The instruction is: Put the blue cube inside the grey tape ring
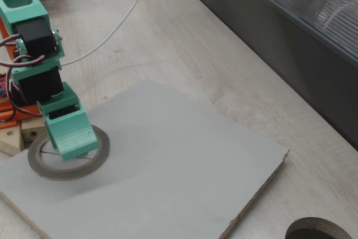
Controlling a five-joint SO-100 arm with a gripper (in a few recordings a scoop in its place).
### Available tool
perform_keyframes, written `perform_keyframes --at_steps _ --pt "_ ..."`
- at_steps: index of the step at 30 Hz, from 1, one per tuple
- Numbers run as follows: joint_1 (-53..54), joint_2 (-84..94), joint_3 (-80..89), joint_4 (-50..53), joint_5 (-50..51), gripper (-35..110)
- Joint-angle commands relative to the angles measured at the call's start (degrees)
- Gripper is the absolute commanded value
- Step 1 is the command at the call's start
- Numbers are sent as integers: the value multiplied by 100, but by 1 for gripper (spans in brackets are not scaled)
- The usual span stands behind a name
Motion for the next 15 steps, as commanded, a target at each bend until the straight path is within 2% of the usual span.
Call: perform_keyframes --at_steps 1,6,13,15 --pt "97 132 -44 53 62 90" --pt "35 132 -923 483 62 89" --pt "79 26 -3234 3155 97 89" --pt "88 -105 -3665 3630 114 89"
